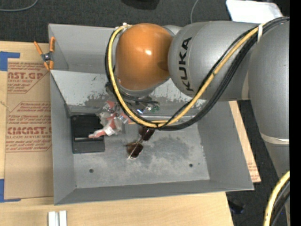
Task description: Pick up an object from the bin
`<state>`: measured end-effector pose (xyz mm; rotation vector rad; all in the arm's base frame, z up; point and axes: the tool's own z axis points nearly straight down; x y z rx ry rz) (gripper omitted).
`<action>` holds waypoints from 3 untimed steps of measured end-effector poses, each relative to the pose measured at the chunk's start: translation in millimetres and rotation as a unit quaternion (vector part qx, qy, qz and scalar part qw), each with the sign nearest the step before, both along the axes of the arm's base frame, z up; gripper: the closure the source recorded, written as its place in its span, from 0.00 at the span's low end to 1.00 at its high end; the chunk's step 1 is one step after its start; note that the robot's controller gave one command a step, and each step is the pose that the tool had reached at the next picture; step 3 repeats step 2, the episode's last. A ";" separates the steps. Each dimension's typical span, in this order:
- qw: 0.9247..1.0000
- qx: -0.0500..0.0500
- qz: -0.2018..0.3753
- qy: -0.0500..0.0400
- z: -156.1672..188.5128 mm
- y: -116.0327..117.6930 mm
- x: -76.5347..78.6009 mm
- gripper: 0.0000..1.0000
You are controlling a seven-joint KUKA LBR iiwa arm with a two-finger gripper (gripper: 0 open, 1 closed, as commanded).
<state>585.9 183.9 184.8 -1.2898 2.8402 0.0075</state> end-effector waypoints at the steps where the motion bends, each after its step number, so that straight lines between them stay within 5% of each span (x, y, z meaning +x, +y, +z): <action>1: 0.998 -0.002 0.070 -0.002 -24.6 30.3 2.3 1.00; 2: 0.999 -0.001 0.039 0.003 26.6 21.6 -10.3 1.00; 3: 0.999 -0.001 0.039 0.003 26.6 21.6 -10.3 1.00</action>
Offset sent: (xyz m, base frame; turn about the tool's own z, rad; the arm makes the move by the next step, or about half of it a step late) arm -0.0167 0.0098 0.0732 -0.0271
